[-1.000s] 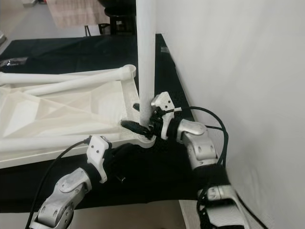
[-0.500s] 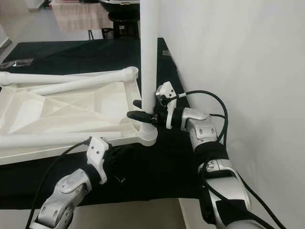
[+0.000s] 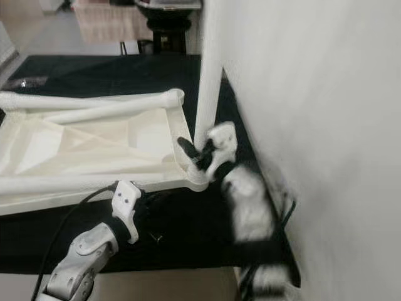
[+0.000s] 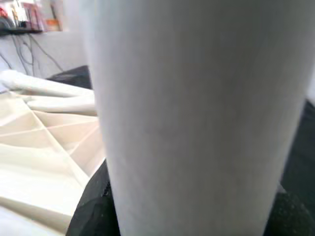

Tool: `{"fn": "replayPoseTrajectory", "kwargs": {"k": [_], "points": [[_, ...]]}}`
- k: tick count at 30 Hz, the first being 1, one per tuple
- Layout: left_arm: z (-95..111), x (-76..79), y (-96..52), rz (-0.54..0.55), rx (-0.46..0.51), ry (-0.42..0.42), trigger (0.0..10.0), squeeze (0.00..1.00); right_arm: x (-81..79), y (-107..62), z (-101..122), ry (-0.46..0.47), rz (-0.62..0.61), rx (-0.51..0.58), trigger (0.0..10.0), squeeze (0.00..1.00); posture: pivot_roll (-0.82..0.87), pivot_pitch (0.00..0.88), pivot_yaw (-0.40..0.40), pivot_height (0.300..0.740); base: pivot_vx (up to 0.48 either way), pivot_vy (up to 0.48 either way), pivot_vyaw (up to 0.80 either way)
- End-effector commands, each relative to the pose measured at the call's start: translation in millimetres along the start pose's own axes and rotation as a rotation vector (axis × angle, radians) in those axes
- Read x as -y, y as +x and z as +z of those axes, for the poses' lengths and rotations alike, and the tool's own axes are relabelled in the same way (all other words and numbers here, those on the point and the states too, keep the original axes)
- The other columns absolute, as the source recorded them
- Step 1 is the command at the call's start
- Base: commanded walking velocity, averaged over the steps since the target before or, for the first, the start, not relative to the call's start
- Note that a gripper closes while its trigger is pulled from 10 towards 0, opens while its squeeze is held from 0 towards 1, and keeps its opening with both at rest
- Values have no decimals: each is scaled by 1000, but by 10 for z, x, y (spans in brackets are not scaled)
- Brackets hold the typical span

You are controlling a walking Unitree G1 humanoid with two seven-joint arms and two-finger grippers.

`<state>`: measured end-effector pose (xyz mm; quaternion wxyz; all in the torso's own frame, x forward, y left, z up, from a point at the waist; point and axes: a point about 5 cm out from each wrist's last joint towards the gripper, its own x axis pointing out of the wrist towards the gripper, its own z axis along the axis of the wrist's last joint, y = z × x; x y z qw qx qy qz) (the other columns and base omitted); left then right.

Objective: Building children table

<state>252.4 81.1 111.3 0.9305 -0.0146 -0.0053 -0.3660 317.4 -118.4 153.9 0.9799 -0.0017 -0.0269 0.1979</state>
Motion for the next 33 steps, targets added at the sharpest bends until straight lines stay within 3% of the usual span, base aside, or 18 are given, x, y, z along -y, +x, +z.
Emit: {"fn": "replayPoseTrajectory", "kwargs": {"k": [1,7,8,11,12,15,16,17,18,19,23,25,33], "points": [[-11,-17,-10,-4,-8,1,10000,0,40,-90,-334,37,-48,-187,0,0,-28,80,-6,740,0,0,0],[-11,-21,-12,-1,-8,5,10000,0,105,50,-357,37,-70,-197,0,0,-4,79,-6,740,0,0,0],[-10,-25,-17,3,-8,8,10000,0,110,75,-374,31,-76,-204,10000,0,-1,79,-5,740,0,0,0],[-12,-25,-25,4,-10,10,10000,0,94,101,-347,45,7,-168,10000,0,-2,79,-5,740,0,0,0],[-13,-24,-28,2,-10,10,10000,0,84,84,-297,32,3,-159,10000,1000,-4,79,-2,740,0,0,0],[-12,-20,-31,1,-11,13,10000,0,90,91,-229,40,13,-144,10000,1000,-2,77,-3,740,0,0,0],[-5,-11,-35,7,-11,34,10000,0,133,161,-35,75,90,-103,10000,373,5,75,-7,740,0,0,0],[-1,-6,-36,10,-11,46,10000,0,148,193,38,86,135,-82,10000,373,5,75,-7,740,0,0,0],[1,-3,-37,11,-11,53,10000,0,154,209,77,90,160,-71,10000,0,5,75,-7,740,0,0,0],[1,-3,-37,11,-11,53,10000,0,154,209,77,90,160,-71,10000,0,5,75,-7,740,0,0,0],[2,4,-39,23,-4,46,10000,0,189,255,240,35,439,-27,10000,0,13,68,-11,740,0,0,0],[1,4,-35,21,-4,44,10000,0,235,264,244,9,516,-41,10000,0,16,64,-12,740,0,0,0],[3,26,-30,16,-1,47,10000,0,392,374,325,65,623,-71,10000,0,30,55,-18,740,0,0,0]]}}
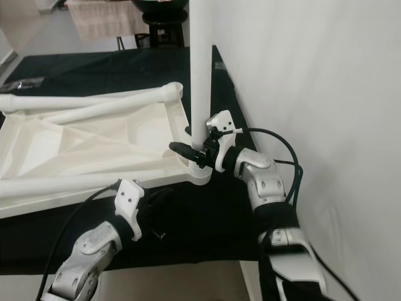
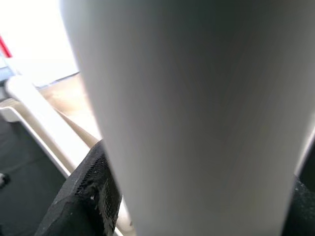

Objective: Building children table

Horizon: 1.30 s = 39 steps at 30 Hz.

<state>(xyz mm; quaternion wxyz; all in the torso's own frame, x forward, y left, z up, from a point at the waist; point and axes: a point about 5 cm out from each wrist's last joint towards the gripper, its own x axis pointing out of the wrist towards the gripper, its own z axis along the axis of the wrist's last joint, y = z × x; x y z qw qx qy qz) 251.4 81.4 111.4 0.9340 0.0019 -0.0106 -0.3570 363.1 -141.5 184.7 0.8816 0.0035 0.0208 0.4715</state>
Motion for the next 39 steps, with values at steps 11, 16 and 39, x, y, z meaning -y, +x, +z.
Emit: {"fn": "replayPoseTrajectory", "kwargs": {"k": [11,16,39], "points": [[123,192,-124,23,62,89,10000,0,107,-82,-56,102,72,8,0,0,33,57,-19,740,0,0,0],[159,194,-147,72,89,82,10000,0,73,-311,-330,146,56,-18,0,0,32,58,-27,740,0,0,0],[171,93,-220,146,114,131,10000,0,-403,-170,-512,137,-466,-74,10000,0,7,72,6,740,0,0,0]]}}
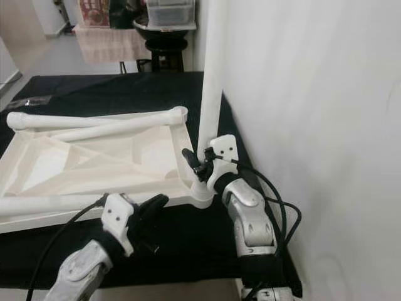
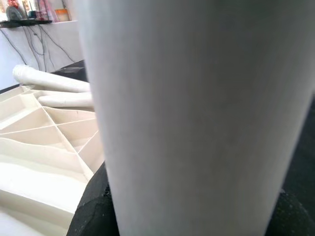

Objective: Building children table

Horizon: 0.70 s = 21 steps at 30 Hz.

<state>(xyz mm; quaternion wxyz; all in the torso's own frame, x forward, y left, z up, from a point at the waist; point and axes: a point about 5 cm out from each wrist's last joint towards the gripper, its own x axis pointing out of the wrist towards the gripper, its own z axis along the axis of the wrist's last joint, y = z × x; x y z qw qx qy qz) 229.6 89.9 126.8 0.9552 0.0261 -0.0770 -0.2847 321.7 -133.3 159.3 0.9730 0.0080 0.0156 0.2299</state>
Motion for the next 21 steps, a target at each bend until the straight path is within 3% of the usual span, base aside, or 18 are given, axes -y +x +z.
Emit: {"fn": "replayPoseTrajectory", "kwargs": {"k": [1,2,3,4,6,11,12,13,15,17,18,20,21], "points": [[14,12,-4,-6,11,36,10000,0,-4,-28,-243,96,49,-121,10000,0,7,72,6,740,0,0,0],[32,25,-1,-19,23,51,10000,0,-63,-27,-170,80,124,-105,10000,0,7,72,6,740,0,0,0],[32,25,-1,-19,23,51,10000,0,-63,-27,-170,80,124,-105,10000,0,7,72,6,740,0,0,0],[43,43,6,-31,37,49,10000,0,-106,-26,-89,45,204,-90,10000,1000,9,71,6,740,0,0,0],[37,58,12,-45,49,17,10000,0,-123,-53,88,-33,318,-86,10000,1000,9,71,7,740,0,0,0],[21,68,23,-53,51,-7,10000,0,-54,-60,189,-88,424,-106,10000,1000,12,68,3,740,0,0,0],[10,79,31,-62,50,-20,10000,0,58,-62,260,-119,506,-113,10000,0,14,62,0,740,0,0,0],[10,79,31,-62,50,-20,10000,0,58,-62,260,-119,506,-113,10000,0,14,62,0,740,0,0,0],[-3,95,44,-76,50,-37,10000,0,247,-68,392,-178,598,-109,10000,0,16,60,-4,740,0,0,0],[-3,95,44,-76,50,-37,10000,0,247,-68,392,-178,598,-109,10000,0,16,60,-4,740,0,0,0],[-5,107,55,-86,52,-45,10000,0,388,-16,518,-146,600,-78,10000,0,14,58,-4,740,0,0,0],[-6,111,60,-89,53,-48,10000,0,415,-4,553,-120,610,-66,10000,0,14,58,-7,740,0,0,0],[-6,114,64,-93,55,-52,10000,0,420,2,571,-76,636,-46,4863,0,14,58,-7,740,0,0,0]]}}
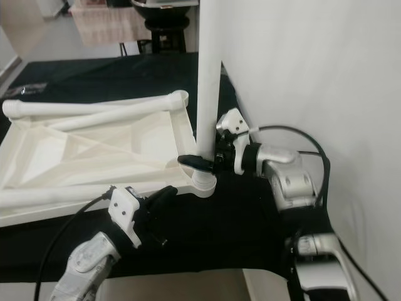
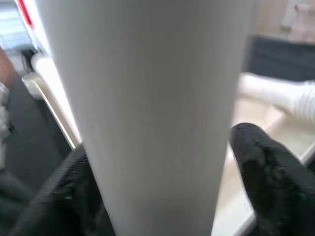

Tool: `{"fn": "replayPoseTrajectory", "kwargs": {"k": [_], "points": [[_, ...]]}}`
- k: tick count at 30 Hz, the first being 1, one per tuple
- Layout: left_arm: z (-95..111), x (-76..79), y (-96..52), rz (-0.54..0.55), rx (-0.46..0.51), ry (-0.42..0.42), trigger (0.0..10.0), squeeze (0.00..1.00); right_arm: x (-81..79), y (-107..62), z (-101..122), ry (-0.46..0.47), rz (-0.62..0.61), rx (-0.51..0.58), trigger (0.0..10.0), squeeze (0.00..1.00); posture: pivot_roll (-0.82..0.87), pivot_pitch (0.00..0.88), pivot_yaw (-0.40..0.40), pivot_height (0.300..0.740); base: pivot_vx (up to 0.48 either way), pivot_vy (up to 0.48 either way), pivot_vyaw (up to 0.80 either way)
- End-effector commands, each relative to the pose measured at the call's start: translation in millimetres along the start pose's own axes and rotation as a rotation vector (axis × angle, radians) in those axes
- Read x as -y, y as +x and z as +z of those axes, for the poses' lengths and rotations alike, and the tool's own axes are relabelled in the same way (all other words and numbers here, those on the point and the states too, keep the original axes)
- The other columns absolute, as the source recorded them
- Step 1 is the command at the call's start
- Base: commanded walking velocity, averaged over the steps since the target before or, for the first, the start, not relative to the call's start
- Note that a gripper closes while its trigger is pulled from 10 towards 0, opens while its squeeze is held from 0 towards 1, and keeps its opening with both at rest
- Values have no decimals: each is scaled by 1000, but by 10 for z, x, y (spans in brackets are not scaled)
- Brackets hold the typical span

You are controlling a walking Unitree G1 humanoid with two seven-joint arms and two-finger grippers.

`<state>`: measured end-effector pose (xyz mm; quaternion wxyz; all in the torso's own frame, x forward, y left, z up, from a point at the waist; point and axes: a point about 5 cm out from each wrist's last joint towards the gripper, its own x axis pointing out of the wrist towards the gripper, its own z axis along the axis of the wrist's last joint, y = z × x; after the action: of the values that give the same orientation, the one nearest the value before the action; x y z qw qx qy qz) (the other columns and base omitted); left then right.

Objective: Building children table

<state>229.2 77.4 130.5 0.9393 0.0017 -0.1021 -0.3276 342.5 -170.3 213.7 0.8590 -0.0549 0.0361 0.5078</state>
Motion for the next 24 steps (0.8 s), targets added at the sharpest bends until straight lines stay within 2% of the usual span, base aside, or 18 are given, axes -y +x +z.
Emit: {"fn": "replayPoseTrajectory", "kwargs": {"k": [1,2,3,5,7,9,10,11,12,15,18,20,21,22,23,24], "points": [[-44,9,-8,-7,-11,-15,10000,0,7,-10,16,32,35,45,4863,0,14,58,-7,740,0,0,0],[-45,10,-6,-9,-9,-17,10000,0,5,-9,21,54,57,64,4863,0,14,58,-7,740,0,0,0],[-45,15,1,-11,-8,-19,10000,0,12,-3,8,75,64,77,0,0,13,56,-12,740,0,0,0],[-45,18,5,-12,-7,-20,10000,0,19,3,-2,87,65,83,0,0,13,56,-12,740,0,0,0],[-43,31,14,-16,-4,-25,10000,0,6,24,-193,121,71,41,0,0,17,57,-18,740,0,0,0],[-43,31,14,-16,-4,-25,10000,0,6,24,-193,121,71,41,0,0,17,57,-18,740,0,0,0],[-40,38,15,-18,-2,-27,10000,0,-3,22,-285,142,68,29,0,0,16,60,-20,740,0,0,0],[-35,46,14,-19,0,-29,10000,0,-30,17,-411,165,45,7,0,0,12,63,-21,740,0,0,0],[-35,46,14,-19,0,-29,10000,0,-30,17,-411,165,45,7,0,0,12,63,-21,740,0,0,0],[-28,57,8,-24,4,-34,10000,0,-117,6,-632,201,-5,-22,0,0,7,70,-22,740,0,0,0],[-26,59,6,-26,4,-36,10000,0,-146,10,-685,207,-31,-30,0,0,1,75,-23,740,0,0,0],[-24,59,-1,-29,5,-39,10000,0,-207,46,-816,185,-184,-109,0,0,2,84,-28,740,0,0,0],[-23,57,-7,-30,5,-40,10000,0,-205,66,-852,150,-310,-146,0,0,2,86,-27,740,0,0,0],[-23,57,-7,-30,5,-40,10000,0,-205,66,-852,150,-310,-146,0,0,2,86,-27,740,0,0,0],[-22,50,-13,-30,4,-40,10000,0,-161,34,-869,133,-658,-157,0,0,-11,89,-19,740,0,0,0],[-21,45,-18,-32,3,-42,10000,0,-377,104,-922,167,-735,-145,0,0,-9,98,-18,740,0,0,0]]}}
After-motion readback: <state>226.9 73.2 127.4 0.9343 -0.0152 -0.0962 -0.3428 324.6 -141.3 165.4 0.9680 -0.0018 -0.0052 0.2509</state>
